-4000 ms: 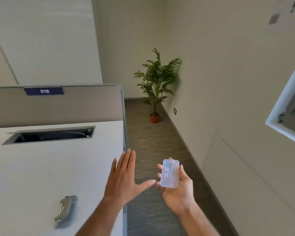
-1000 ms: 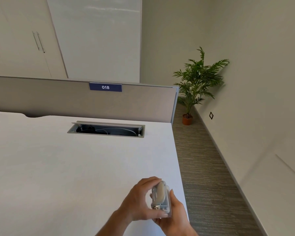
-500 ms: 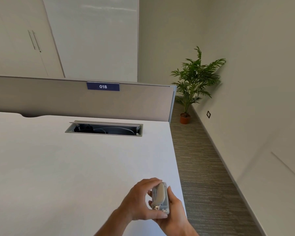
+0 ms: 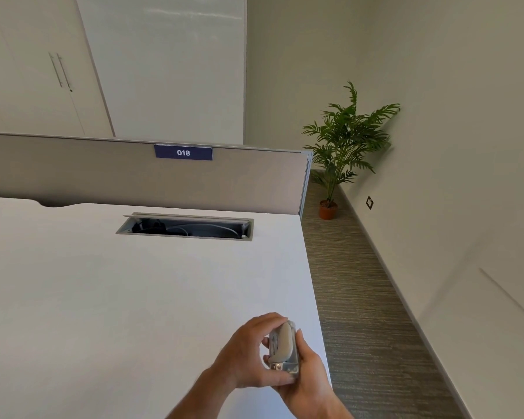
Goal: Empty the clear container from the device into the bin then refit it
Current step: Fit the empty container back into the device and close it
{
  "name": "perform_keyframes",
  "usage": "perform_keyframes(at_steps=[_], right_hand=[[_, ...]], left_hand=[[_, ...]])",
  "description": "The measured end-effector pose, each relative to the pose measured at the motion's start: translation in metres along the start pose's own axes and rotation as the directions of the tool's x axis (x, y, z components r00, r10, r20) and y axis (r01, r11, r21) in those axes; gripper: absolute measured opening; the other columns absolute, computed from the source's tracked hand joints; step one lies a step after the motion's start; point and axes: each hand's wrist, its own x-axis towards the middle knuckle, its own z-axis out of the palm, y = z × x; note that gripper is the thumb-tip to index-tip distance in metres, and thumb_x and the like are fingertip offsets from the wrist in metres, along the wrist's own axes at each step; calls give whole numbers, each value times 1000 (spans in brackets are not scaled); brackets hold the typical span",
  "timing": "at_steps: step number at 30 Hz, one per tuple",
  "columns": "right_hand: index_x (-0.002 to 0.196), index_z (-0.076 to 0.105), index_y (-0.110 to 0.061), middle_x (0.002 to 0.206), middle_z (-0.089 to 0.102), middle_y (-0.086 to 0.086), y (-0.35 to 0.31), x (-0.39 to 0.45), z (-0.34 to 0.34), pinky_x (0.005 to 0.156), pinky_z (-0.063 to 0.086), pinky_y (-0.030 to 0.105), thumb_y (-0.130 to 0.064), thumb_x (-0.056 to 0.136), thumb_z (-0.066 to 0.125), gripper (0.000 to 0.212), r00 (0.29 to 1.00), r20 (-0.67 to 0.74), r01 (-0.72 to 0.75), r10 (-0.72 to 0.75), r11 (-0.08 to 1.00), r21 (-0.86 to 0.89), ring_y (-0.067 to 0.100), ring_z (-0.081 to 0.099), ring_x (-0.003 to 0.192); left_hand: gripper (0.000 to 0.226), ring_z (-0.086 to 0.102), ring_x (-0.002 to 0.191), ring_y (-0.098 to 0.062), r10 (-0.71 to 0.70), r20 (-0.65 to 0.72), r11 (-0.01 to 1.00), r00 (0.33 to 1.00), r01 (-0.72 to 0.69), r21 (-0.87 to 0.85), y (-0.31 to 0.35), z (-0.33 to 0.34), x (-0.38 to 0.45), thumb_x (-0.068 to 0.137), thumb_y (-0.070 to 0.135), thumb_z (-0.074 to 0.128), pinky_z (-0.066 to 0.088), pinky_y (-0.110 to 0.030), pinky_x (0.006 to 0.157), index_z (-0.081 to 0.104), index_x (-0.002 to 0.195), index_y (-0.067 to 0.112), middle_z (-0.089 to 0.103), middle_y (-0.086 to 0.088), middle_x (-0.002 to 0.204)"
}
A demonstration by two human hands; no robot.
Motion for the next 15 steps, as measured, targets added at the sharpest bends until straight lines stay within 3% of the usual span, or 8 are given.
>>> perform_keyframes(at_steps=[5,9,12,15], right_hand=[[115,78,-17,121,75,21,-3,-9,5,85,59,46,-48,103,44,48,999,7,33,-33,996,-80,32,69,102],[116,77,-13,118,76,20,-7,-14,5,90,58,48,-32,104,46,38,997,46,75,-64,953,-292,36,71,108],[115,74,-11,113,76,23,-12,-18,5,82,58,48,-18,104,39,37,995,65,93,-71,875,-475,36,75,101],[114,71,-7,103,79,20,-16,-20,6,74,62,44,-9,102,42,31,994,60,108,-89,813,-572,30,78,85]], left_hand=[[89,52,122,-4,-9,-9,1000,1000,9,5,-1,2,1,58,61,88,54,-20,94,47,135,41,52,30,134],[93,47,125,2,-15,-7,999,1000,15,30,-7,3,-1,56,64,87,52,-12,93,43,135,45,48,33,138],[97,41,129,5,-20,12,999,1000,20,46,-12,3,-2,54,65,86,45,-6,94,41,137,45,45,32,140],[98,39,131,7,-31,23,999,999,30,44,-14,5,-2,53,64,86,41,-8,100,43,139,42,42,34,140]])
